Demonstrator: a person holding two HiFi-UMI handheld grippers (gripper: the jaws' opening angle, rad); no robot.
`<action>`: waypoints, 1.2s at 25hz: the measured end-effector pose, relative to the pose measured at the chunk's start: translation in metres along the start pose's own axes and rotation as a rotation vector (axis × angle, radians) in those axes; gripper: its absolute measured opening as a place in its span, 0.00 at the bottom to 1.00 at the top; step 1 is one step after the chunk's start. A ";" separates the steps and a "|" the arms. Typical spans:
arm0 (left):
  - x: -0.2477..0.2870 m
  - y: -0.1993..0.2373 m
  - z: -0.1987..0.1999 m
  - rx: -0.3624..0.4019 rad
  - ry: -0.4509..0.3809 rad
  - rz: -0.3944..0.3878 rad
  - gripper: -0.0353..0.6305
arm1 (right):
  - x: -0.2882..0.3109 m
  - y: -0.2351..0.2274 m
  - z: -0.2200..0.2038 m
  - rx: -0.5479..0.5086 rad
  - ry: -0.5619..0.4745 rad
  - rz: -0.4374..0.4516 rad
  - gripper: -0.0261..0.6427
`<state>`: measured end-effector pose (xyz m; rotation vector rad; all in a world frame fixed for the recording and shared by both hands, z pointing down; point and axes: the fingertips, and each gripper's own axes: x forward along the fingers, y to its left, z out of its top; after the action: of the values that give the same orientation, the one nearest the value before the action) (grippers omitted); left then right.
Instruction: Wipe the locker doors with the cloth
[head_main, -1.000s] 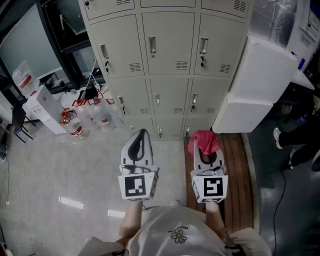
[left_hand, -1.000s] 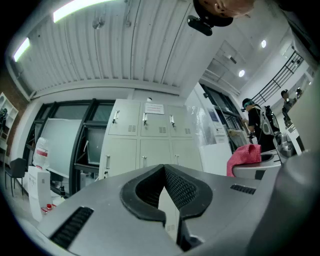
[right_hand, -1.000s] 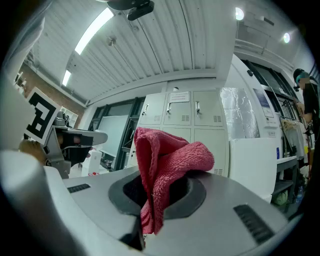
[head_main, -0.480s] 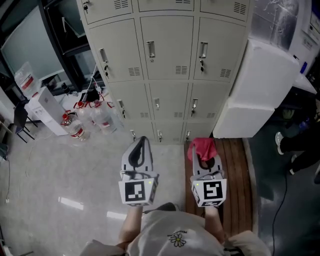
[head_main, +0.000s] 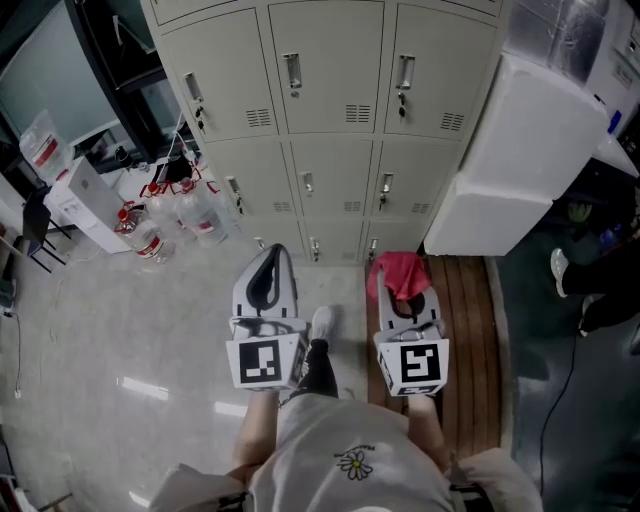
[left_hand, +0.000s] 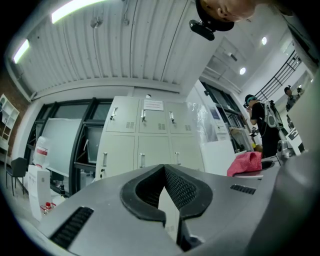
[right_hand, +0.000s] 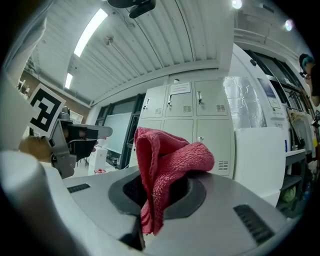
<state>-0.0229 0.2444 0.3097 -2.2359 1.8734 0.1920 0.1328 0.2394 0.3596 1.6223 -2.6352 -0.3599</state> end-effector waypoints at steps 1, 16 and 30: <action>0.007 0.001 -0.004 -0.003 0.009 -0.003 0.08 | 0.004 -0.004 -0.001 -0.012 -0.001 -0.008 0.08; 0.128 0.038 -0.034 -0.013 0.022 -0.049 0.08 | 0.113 -0.052 -0.013 0.022 0.008 -0.072 0.08; 0.302 0.108 -0.038 -0.059 -0.069 -0.127 0.08 | 0.285 -0.090 -0.008 0.049 0.024 -0.099 0.08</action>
<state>-0.0762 -0.0710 0.2656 -2.3466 1.7058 0.3024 0.0820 -0.0528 0.3202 1.7643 -2.5733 -0.2783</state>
